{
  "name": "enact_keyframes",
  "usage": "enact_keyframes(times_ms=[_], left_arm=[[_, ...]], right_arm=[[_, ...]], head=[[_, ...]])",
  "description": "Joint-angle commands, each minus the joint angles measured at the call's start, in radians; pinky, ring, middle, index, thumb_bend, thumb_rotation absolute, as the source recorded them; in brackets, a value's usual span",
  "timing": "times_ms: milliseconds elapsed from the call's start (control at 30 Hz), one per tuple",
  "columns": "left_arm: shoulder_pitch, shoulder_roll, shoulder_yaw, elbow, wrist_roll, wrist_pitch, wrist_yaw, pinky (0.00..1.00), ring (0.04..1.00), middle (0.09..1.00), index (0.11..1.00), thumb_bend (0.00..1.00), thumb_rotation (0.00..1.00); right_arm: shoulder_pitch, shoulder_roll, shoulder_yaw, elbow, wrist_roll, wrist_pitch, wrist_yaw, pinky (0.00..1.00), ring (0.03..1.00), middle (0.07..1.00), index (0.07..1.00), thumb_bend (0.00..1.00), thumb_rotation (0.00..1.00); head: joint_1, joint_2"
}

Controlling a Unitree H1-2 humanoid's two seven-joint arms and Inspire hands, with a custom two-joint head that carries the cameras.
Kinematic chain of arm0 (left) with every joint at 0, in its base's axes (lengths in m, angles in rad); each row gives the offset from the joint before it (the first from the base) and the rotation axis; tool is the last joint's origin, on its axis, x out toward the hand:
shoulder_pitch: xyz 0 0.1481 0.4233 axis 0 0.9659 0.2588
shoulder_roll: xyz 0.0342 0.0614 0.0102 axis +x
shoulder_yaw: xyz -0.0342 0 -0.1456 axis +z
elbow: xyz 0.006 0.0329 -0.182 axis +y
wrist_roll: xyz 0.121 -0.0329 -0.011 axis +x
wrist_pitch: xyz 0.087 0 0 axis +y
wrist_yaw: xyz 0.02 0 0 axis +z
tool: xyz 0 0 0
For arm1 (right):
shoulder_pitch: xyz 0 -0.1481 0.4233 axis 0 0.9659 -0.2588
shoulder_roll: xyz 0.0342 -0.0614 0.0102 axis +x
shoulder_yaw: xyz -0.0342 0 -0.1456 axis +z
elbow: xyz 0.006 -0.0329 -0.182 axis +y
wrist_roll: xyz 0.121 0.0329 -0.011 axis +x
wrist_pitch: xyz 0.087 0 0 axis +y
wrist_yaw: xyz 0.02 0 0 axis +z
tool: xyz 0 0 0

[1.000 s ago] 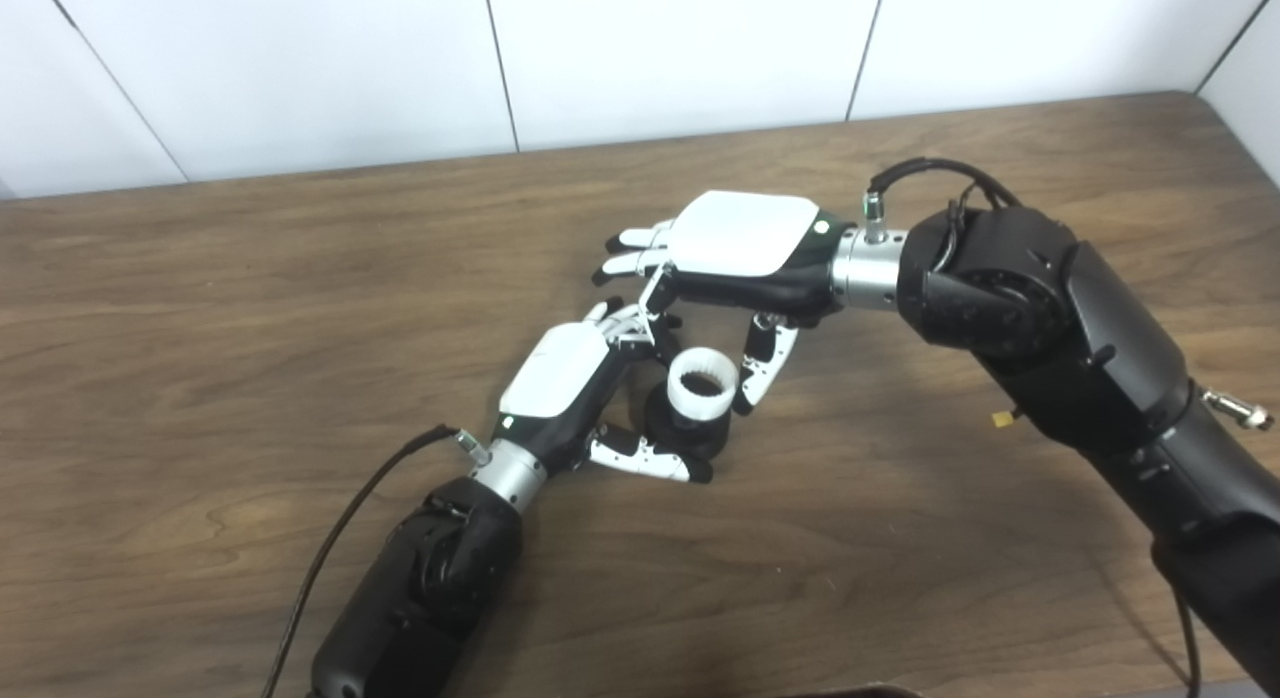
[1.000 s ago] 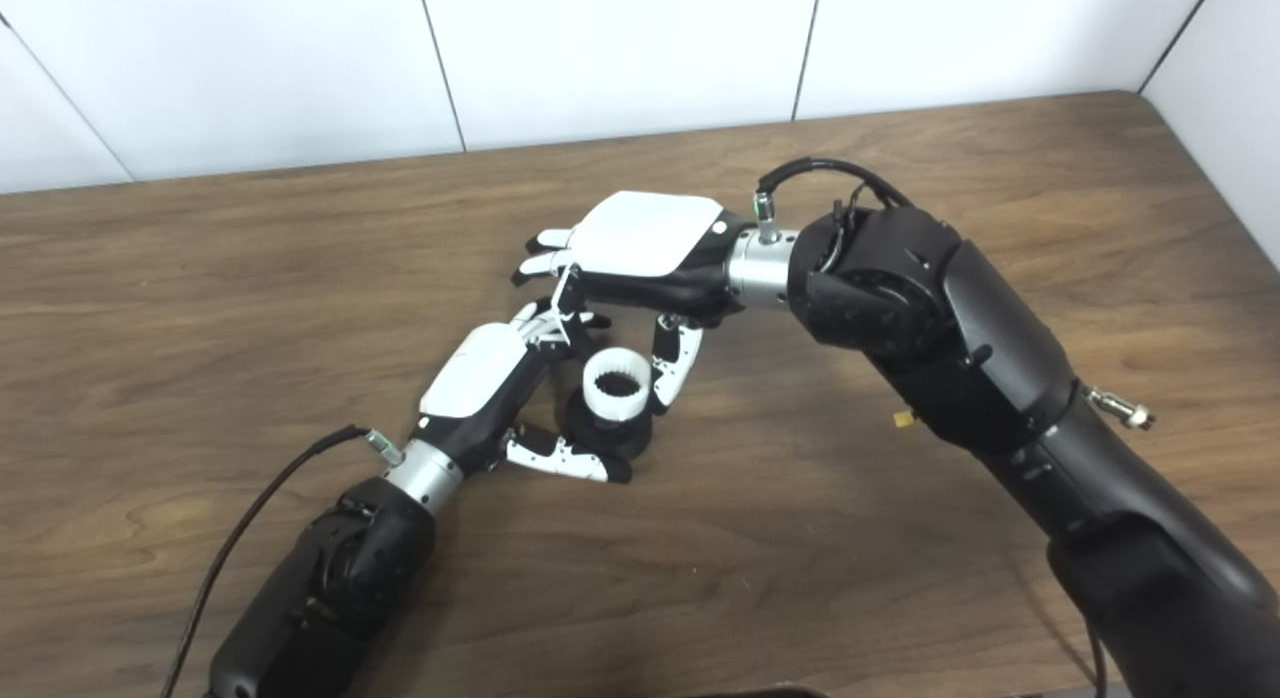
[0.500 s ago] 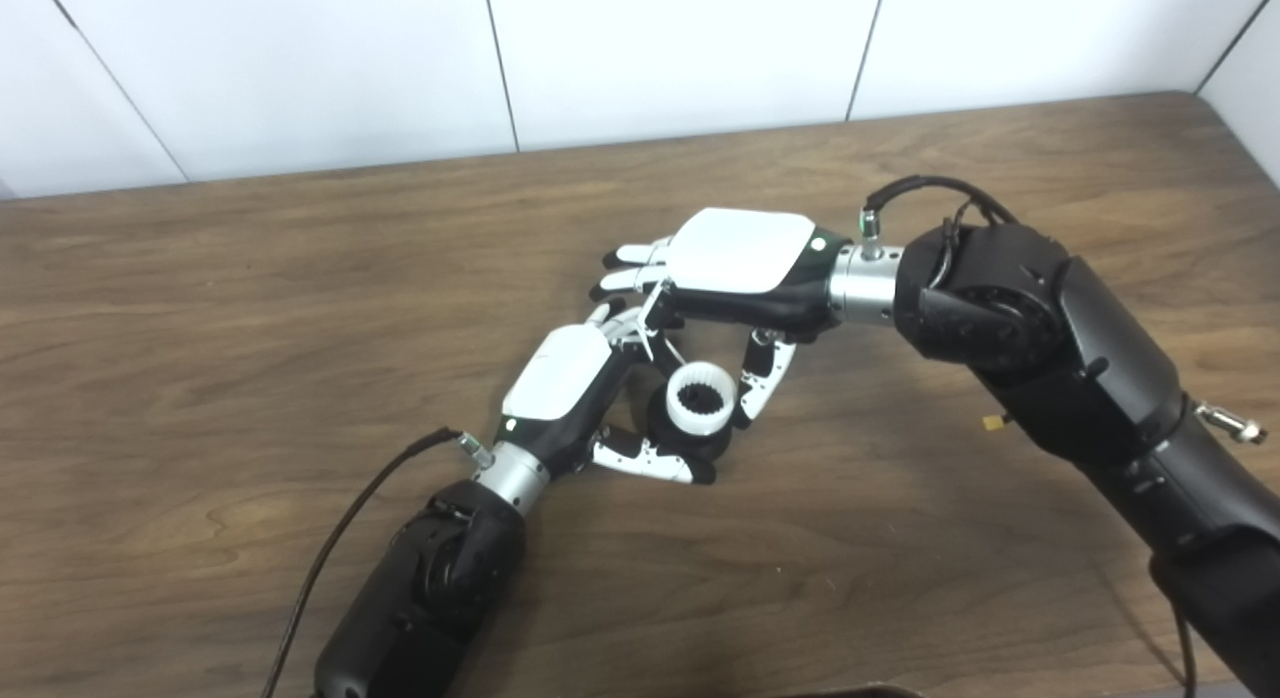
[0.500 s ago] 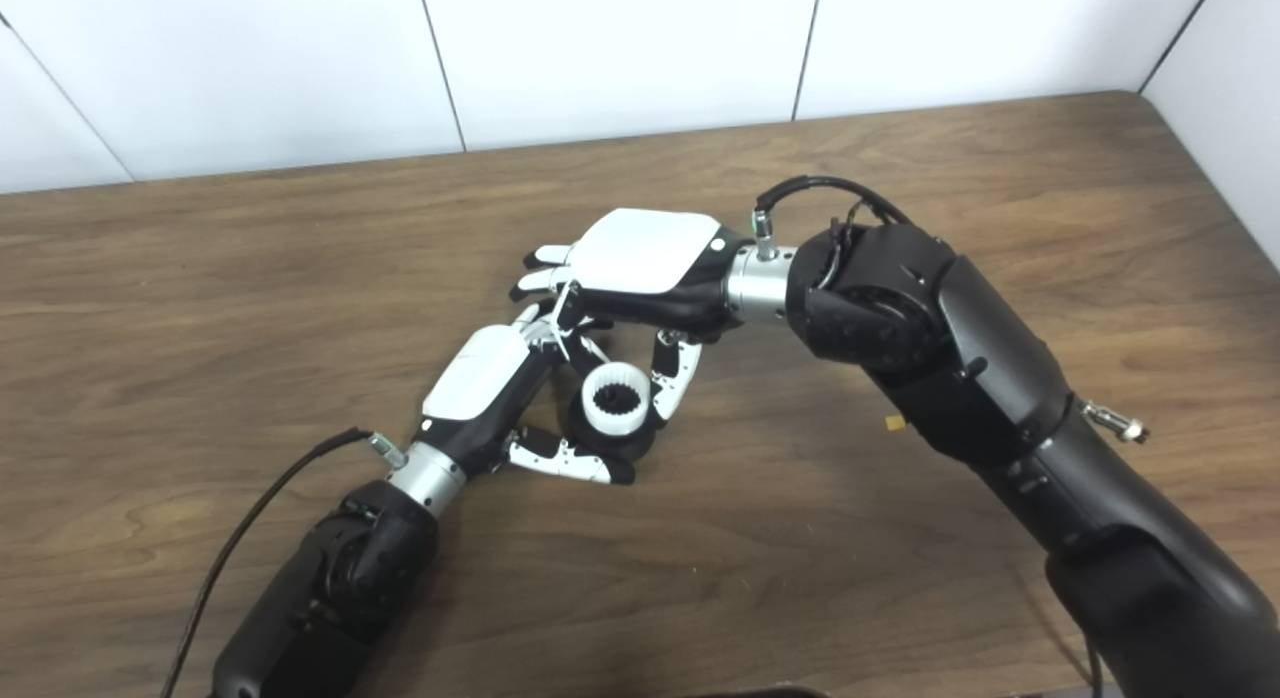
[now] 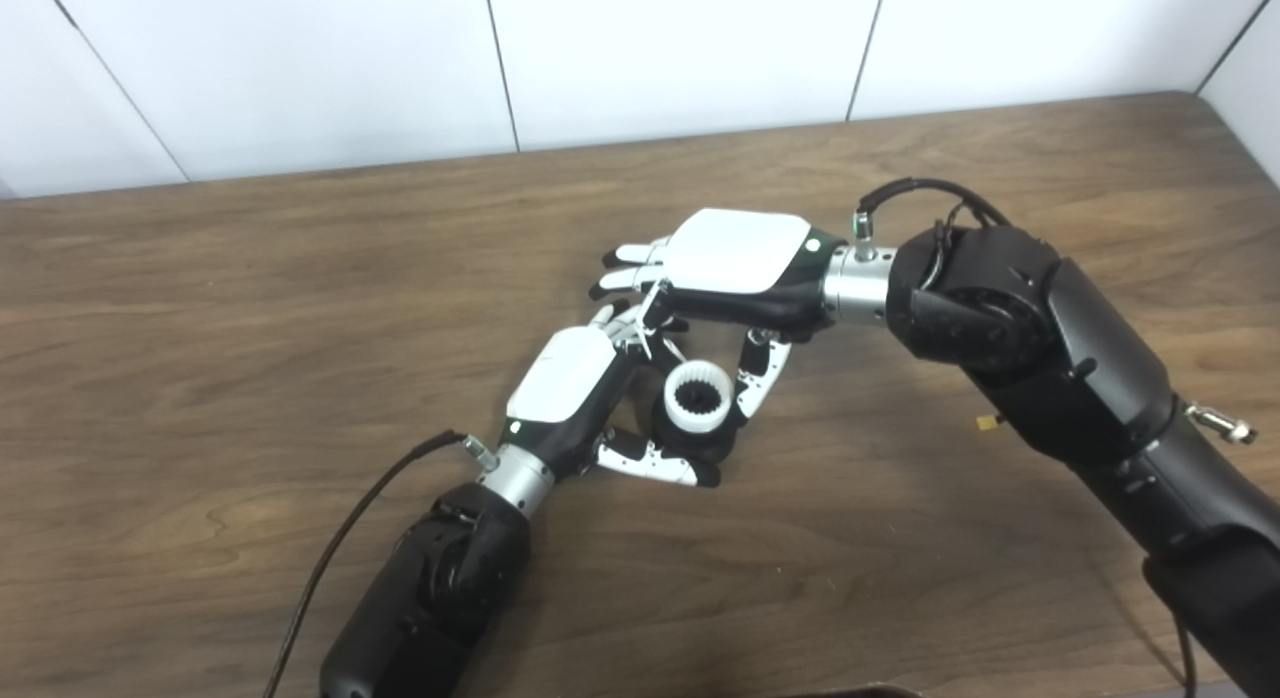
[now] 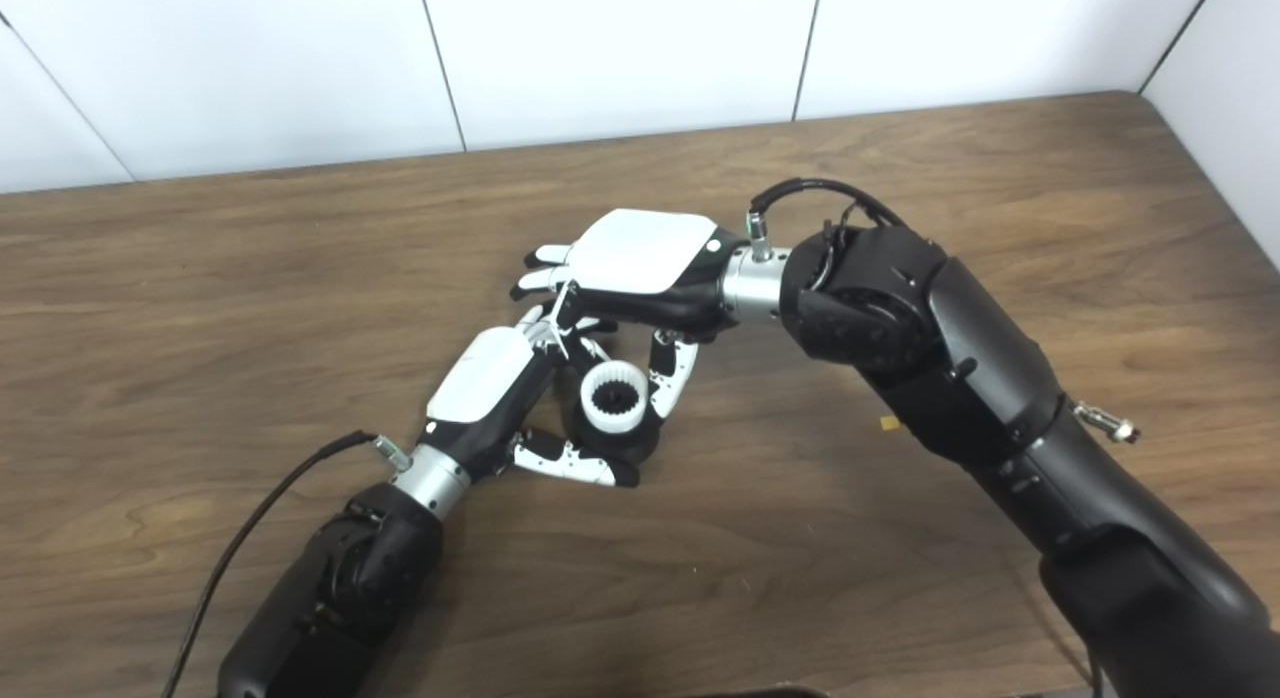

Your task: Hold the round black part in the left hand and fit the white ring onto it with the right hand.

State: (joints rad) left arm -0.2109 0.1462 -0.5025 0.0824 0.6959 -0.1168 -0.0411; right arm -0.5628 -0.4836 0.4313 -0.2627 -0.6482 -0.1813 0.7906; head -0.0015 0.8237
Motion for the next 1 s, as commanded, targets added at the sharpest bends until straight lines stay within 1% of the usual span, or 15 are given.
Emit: enact_keyframes(times_ms=[0, 267, 500, 967], left_arm=[[0.015, -0.004, -0.028, 0.007, 0.020, -0.006, -0.026, 1.00, 0.942, 0.854, 0.479, 0.52, 0.05], [0.020, -0.005, -0.030, -0.001, 0.017, -0.005, -0.028, 1.00, 0.935, 0.857, 0.478, 0.52, 0.05], [0.024, -0.008, -0.030, -0.007, 0.019, -0.001, -0.030, 1.00, 0.938, 0.857, 0.478, 0.52, 0.05], [0.027, -0.009, -0.030, -0.015, 0.022, 0.000, -0.030, 1.00, 0.930, 0.859, 0.478, 0.52, 0.05]], right_arm=[[-0.037, -0.002, -0.011, -0.011, 0.003, -0.027, -0.031, 0.90, 0.986, 0.939, 0.479, 0.52, 0.13], [-0.029, 0.003, -0.015, -0.003, 0.000, -0.037, -0.037, 0.89, 0.983, 0.939, 0.479, 0.52, 0.13], [-0.025, 0.004, -0.017, -0.011, -0.004, -0.021, -0.023, 0.92, 0.995, 0.946, 0.480, 0.51, 0.13], [-0.008, 0.006, -0.015, -0.009, -0.005, -0.023, -0.025, 0.93, 0.998, 0.949, 0.480, 0.52, 0.13]], head=[[-0.001, 0.001], [0.003, 0.000], [0.005, 0.005], [0.006, 0.010]])
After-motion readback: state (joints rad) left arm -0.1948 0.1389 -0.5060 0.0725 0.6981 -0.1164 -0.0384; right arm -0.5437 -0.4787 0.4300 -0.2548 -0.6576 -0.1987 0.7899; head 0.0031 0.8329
